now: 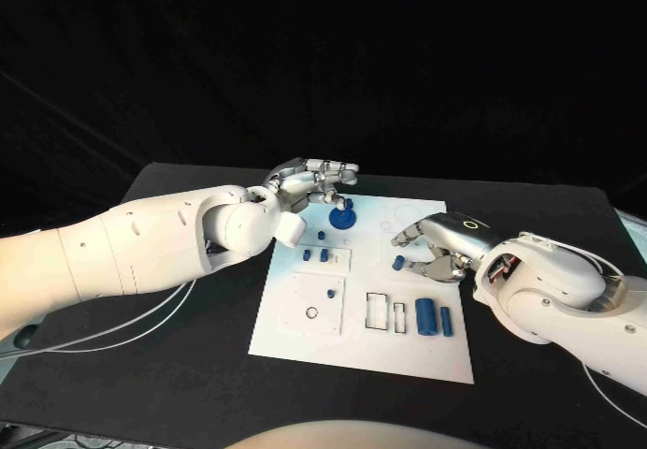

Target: Assemble the parts on the task board

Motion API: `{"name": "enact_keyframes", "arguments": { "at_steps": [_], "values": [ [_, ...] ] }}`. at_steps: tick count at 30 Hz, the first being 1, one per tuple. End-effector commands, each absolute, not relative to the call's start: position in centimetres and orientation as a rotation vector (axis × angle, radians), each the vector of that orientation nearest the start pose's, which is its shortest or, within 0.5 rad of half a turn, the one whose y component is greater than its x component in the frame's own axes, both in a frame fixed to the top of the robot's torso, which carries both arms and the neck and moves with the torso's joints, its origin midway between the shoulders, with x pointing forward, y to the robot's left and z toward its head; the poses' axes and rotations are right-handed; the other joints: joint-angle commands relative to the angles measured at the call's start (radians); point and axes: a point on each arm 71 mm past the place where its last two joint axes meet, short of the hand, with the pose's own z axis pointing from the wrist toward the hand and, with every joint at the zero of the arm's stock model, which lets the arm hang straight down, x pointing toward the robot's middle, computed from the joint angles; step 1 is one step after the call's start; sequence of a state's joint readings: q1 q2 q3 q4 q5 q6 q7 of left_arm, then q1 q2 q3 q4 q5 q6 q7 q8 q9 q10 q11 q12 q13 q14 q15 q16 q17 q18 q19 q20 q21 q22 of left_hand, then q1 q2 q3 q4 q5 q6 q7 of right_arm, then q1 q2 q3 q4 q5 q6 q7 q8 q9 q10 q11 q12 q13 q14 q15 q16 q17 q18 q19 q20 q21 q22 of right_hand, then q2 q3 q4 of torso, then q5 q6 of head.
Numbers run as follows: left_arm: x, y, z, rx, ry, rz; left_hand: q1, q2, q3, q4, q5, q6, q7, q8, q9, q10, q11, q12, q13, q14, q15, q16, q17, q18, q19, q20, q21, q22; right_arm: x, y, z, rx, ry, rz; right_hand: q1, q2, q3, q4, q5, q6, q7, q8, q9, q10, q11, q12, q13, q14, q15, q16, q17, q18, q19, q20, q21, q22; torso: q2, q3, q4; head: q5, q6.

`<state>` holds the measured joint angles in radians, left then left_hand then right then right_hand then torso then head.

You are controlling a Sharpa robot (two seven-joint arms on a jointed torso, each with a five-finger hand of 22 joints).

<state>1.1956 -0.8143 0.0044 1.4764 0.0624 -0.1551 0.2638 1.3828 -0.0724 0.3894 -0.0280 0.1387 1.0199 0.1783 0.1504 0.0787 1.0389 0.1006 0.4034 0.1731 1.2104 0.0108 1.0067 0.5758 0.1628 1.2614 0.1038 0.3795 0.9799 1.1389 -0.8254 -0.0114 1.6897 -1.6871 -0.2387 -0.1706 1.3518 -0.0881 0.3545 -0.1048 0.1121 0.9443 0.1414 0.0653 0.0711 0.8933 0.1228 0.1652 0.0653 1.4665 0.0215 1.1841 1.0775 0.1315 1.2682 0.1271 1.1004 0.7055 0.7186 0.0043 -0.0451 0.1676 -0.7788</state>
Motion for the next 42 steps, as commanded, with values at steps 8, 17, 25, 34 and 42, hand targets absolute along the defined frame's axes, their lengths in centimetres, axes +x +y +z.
{"name": "enact_keyframes", "arguments": {
  "at_steps": [8,17,25,34,42],
  "values": [
    [50.0,20.0,-17.4,-1.197,1.531,-1.668,-0.011,0.000,-0.005,0.000,0.001,-0.008,0.000,0.004,0.000,-0.008,-0.001,0.005,0.002,-0.004,0.003,0.002,0.000,0.016,0.002,0.005,-0.006,-0.001,44.1,-13.5,-19.6,-0.472,1.715,0.610,-0.010,0.030,0.024,0.013,-0.010,0.068,0.014,0.018,0.010,0.113,-0.021,0.050,-0.001,0.020,-0.009,-0.006,-0.006,0.019,0.009,-0.009,-0.003,0.000,0.001,-0.0017,-0.0006,0.001,-0.001],
    [50.0,19.9,-17.4,-1.196,1.533,-1.672,-0.011,0.000,-0.005,0.000,0.001,-0.008,0.000,0.004,0.000,-0.008,-0.001,0.005,0.002,-0.004,0.003,0.002,0.000,0.016,0.002,0.005,-0.006,-0.001,43.9,-12.9,-19.7,-0.494,1.722,0.611,-0.014,0.029,0.043,0.017,-0.015,0.102,0.010,0.026,0.014,0.149,-0.029,0.052,-0.003,0.023,-0.015,-0.001,-0.003,0.017,0.015,-0.016,0.002,0.006,0.001,-0.0007,0.0017,-0.001,-0.003],
    [50.0,19.9,-17.5,-1.197,1.537,-1.671,-0.013,0.000,-0.006,0.001,0.001,-0.008,0.000,0.005,0.000,-0.008,-0.001,0.007,0.002,-0.005,0.004,0.001,-0.002,0.016,0.001,0.006,-0.007,-0.001,44.2,-12.9,-19.9,-0.508,1.717,0.590,-0.014,0.029,0.049,0.018,-0.019,0.112,0.008,0.028,0.015,0.155,-0.030,0.049,-0.003,0.023,-0.017,-0.002,-0.005,0.017,0.016,-0.017,0.002,0.006,0.001,-0.0003,0.0008,0.000,-0.004],
    [50.0,19.9,-17.5,-1.198,1.539,-1.672,-0.013,0.000,-0.006,0.001,0.001,-0.008,0.000,0.005,0.000,-0.008,-0.001,0.007,0.002,-0.005,0.004,0.001,-0.002,0.016,0.001,0.006,-0.007,-0.001,44.3,-12.4,-20.2,-0.517,1.708,0.591,-0.009,0.043,0.073,0.021,-0.051,0.142,0.001,0.038,0.019,0.193,-0.040,0.052,-0.001,0.029,-0.024,0.018,0.017,0.012,0.030,-0.024,0.020,0.035,0.001,-0.0002,0.0012,-0.001,-0.006],
    [50.0,19.9,-17.5,-1.192,1.539,-1.669,-0.013,0.000,-0.006,0.001,0.001,-0.008,0.000,0.005,0.000,-0.008,-0.001,0.007,0.002,-0.005,0.004,0.001,-0.002,0.016,0.001,0.006,-0.007,-0.001,44.3,-12.3,-20.2,-0.514,1.698,0.596,-0.006,0.051,0.083,0.023,-0.057,0.166,-0.007,0.049,0.024,0.230,-0.050,0.060,0.003,0.035,-0.032,0.040,0.039,0.006,0.046,-0.031,0.044,0.073,0.001,-0.0008,0.0007,-0.001,-0.009]
  ]
}}
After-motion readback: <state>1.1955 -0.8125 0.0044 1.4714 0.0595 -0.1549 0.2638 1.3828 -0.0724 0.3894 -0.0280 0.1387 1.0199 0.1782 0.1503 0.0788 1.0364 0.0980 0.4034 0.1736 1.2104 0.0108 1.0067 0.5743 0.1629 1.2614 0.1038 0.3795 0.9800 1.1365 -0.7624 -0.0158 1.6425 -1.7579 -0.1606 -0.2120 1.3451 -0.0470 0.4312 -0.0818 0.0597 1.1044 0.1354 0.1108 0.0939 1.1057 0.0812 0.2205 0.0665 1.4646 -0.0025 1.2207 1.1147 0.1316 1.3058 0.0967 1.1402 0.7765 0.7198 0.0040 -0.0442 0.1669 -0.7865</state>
